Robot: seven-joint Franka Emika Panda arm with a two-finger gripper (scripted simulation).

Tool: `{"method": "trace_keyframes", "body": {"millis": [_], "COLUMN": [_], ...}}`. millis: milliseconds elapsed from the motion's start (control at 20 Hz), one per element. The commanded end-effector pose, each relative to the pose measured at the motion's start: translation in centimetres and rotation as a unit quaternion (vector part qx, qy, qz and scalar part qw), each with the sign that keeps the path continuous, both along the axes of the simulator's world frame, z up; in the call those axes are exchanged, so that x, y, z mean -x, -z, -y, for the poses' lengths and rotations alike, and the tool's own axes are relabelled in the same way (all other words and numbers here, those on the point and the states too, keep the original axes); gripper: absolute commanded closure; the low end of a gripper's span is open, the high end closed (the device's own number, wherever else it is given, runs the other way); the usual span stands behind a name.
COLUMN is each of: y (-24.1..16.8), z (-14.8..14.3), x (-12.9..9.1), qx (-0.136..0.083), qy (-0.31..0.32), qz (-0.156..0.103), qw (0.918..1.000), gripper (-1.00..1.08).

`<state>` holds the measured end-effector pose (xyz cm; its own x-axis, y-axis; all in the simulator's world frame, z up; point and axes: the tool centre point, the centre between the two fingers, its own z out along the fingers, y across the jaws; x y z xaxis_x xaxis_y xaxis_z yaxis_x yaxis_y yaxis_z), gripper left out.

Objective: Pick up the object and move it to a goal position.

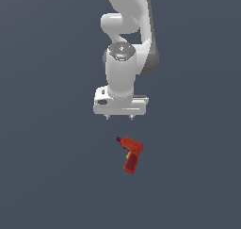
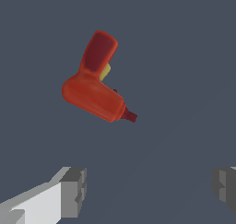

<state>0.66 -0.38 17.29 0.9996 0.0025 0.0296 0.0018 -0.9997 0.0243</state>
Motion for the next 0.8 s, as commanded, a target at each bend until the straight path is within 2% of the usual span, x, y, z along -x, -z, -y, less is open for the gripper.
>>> {"method": "trace_keyframes", "body": {"millis": [0, 450, 750], "y": [0.3, 2.2, 4.4], "z": [0.1, 0.6, 0.9], "x": [-0.1, -1.1, -2.0], "qx": [0.001, 0.012, 0.023], "qy": [-0.007, -0.071, -0.149], "qz": [0.003, 0.028, 0.059], "qw": [1.0000, 0.9970, 0.9868], "gripper": [-1.00, -1.00, -1.00]}}
